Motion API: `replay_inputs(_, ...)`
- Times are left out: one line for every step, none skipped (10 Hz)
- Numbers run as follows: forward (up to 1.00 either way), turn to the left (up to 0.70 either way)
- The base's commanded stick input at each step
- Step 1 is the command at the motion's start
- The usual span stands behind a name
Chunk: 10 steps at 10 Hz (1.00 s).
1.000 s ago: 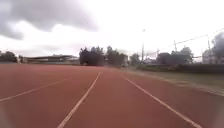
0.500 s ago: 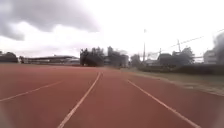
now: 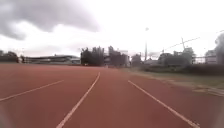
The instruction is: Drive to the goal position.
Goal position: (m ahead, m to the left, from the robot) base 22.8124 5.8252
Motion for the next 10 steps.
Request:
replay_inputs(0.7,0.0)
replay_inputs(0.7,0.0)
replay_inputs(0.7,0.0)
replay_inputs(0.7,0.0)
replay_inputs(0.7,0.0)
replay_inputs(0.7,0.0)
replay_inputs(0.7,0.0)
replay_inputs(0.7,0.0)
replay_inputs(0.7,0.0)
replay_inputs(0.7,0.0)
